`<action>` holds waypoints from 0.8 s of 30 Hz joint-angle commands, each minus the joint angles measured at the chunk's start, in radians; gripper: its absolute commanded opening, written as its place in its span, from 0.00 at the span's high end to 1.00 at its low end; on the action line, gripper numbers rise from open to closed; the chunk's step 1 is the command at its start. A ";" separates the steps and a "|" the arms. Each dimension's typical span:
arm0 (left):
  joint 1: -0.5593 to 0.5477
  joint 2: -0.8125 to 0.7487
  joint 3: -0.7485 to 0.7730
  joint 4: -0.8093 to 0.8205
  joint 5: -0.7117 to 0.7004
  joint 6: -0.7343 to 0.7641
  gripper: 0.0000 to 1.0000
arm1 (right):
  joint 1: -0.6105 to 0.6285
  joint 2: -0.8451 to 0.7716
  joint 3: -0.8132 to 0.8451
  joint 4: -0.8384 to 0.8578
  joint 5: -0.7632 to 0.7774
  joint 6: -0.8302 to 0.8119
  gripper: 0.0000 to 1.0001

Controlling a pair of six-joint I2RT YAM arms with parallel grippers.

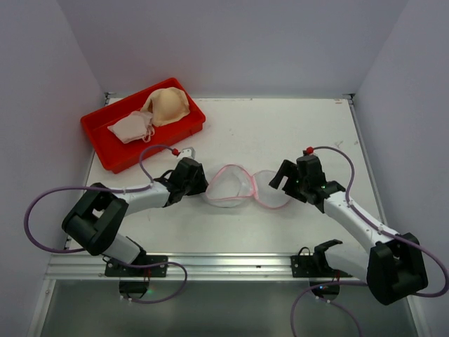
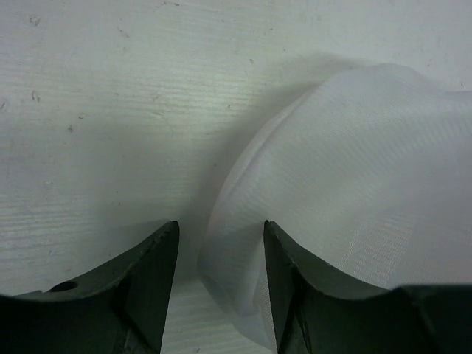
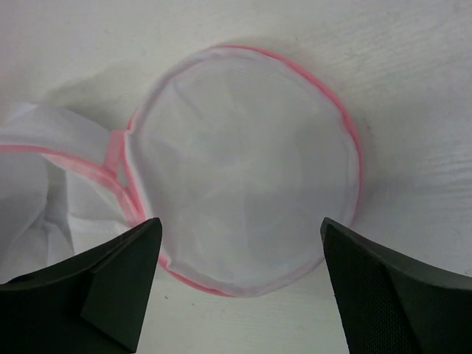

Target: Unzip the laundry bag and remove the bra

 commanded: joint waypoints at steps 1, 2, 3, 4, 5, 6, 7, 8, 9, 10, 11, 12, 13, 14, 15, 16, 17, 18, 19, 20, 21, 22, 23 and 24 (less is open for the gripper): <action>0.002 0.005 -0.002 -0.016 -0.054 -0.021 0.47 | -0.028 -0.022 -0.036 -0.037 -0.022 0.099 0.10; 0.002 -0.001 -0.002 -0.019 -0.059 -0.023 0.47 | -0.034 -0.022 -0.042 -0.041 -0.017 0.122 0.09; 0.002 -0.004 -0.005 -0.022 -0.064 -0.023 0.47 | -0.053 -0.019 -0.059 -0.041 -0.017 0.133 0.09; 0.000 -0.007 -0.005 -0.031 -0.067 -0.024 0.48 | -0.062 -0.012 -0.065 -0.040 -0.020 0.144 0.10; 0.002 -0.013 -0.006 -0.036 -0.071 -0.024 0.48 | -0.073 -0.008 -0.071 -0.038 -0.028 0.163 0.10; 0.002 -0.018 -0.009 -0.038 -0.074 -0.024 0.48 | -0.089 0.000 -0.077 -0.025 -0.063 0.170 0.11; 0.002 -0.022 -0.013 -0.036 -0.071 -0.024 0.48 | -0.094 0.021 -0.079 -0.015 -0.088 0.174 0.12; 0.002 -0.030 -0.016 -0.036 -0.067 -0.023 0.48 | -0.096 0.035 -0.079 0.003 -0.111 0.188 0.13; 0.002 -0.035 -0.020 -0.036 -0.064 -0.026 0.48 | -0.096 0.050 -0.082 0.017 -0.137 0.196 0.15; 0.002 -0.038 -0.023 -0.033 -0.061 -0.029 0.48 | -0.096 0.076 -0.088 0.037 -0.193 0.206 0.17; 0.002 -0.041 -0.025 -0.033 -0.061 -0.029 0.49 | -0.096 0.089 -0.097 0.058 -0.217 0.235 0.18; 0.002 -0.039 -0.023 -0.034 -0.061 -0.027 0.49 | -0.096 0.101 -0.117 0.105 -0.235 0.249 0.20; 0.002 -0.038 -0.020 -0.041 -0.061 -0.027 0.49 | -0.096 0.116 -0.125 0.129 -0.249 0.263 0.21; 0.002 -0.039 -0.019 -0.041 -0.061 -0.023 0.49 | -0.096 0.142 -0.131 0.147 -0.258 0.282 0.23; 0.002 -0.039 -0.017 -0.044 -0.062 -0.023 0.49 | -0.096 0.152 -0.142 0.176 -0.260 0.295 0.25; 0.002 -0.039 -0.016 -0.044 -0.064 -0.020 0.50 | -0.096 0.159 -0.151 0.195 -0.260 0.311 0.30; 0.002 -0.042 -0.016 -0.044 -0.065 -0.020 0.50 | -0.096 0.161 -0.162 0.231 -0.258 0.325 0.34; 0.002 -0.044 -0.017 -0.044 -0.067 -0.017 0.50 | -0.094 0.159 -0.169 0.239 -0.231 0.328 0.44; 0.002 -0.044 -0.017 -0.044 -0.067 -0.017 0.50 | -0.094 0.156 -0.170 0.241 -0.231 0.328 0.44; 0.002 -0.047 -0.017 -0.044 -0.067 -0.017 0.50 | -0.094 0.150 -0.168 0.230 -0.187 0.311 0.60; 0.002 -0.049 -0.017 -0.044 -0.070 -0.018 0.50 | -0.094 0.132 -0.153 0.215 -0.163 0.296 0.69; 0.002 -0.050 -0.016 -0.044 -0.071 -0.018 0.50 | -0.093 0.121 -0.140 0.192 -0.139 0.276 0.76; 0.002 -0.052 -0.014 -0.044 -0.070 -0.018 0.50 | -0.090 0.109 -0.107 0.152 -0.116 0.227 0.86; 0.002 -0.050 -0.011 -0.044 -0.067 -0.020 0.51 | -0.077 0.083 -0.084 0.126 -0.061 0.202 0.90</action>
